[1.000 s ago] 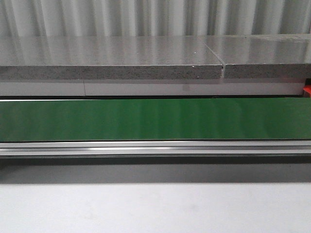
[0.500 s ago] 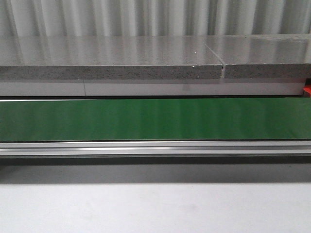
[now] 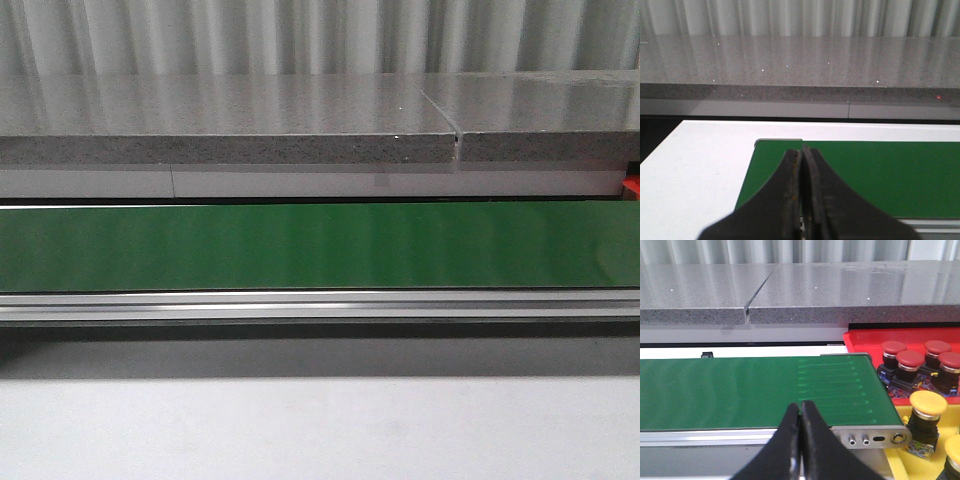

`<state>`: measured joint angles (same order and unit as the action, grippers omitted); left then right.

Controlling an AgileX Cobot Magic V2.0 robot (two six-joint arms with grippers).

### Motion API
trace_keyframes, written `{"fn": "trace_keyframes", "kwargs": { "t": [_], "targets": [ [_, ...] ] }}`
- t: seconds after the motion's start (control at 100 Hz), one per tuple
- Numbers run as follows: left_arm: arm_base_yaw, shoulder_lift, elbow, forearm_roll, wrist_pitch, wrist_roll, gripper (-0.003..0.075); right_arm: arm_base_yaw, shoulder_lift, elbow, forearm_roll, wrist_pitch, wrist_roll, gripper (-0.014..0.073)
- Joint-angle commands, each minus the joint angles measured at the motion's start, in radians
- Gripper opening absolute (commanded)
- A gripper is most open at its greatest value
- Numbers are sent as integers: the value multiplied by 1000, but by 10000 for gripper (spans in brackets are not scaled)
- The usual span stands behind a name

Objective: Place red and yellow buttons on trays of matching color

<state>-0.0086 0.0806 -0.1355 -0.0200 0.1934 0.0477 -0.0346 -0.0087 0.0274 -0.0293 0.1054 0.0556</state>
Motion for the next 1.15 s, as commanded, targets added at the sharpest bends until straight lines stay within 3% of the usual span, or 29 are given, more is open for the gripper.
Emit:
{"fn": "trace_keyframes", "kwargs": {
  "t": [0.0,0.22,0.31,1.14],
  "targets": [
    [3,-28,21,4,-134,-11,-21,-2,-12,-14,-14,-75,-10,-67],
    [1,-126,184,-10,-286,-11,-21,-2,-12,-14,-14,-75,-10,-67],
    [1,-125,181,-10,-236,-11,-21,-2,-12,-14,-14,-75,-10,-67],
    [1,-125,181,-10,-232,-11,-21,-2,-12,-14,-14,-74,-10,-67]
  ]
}}
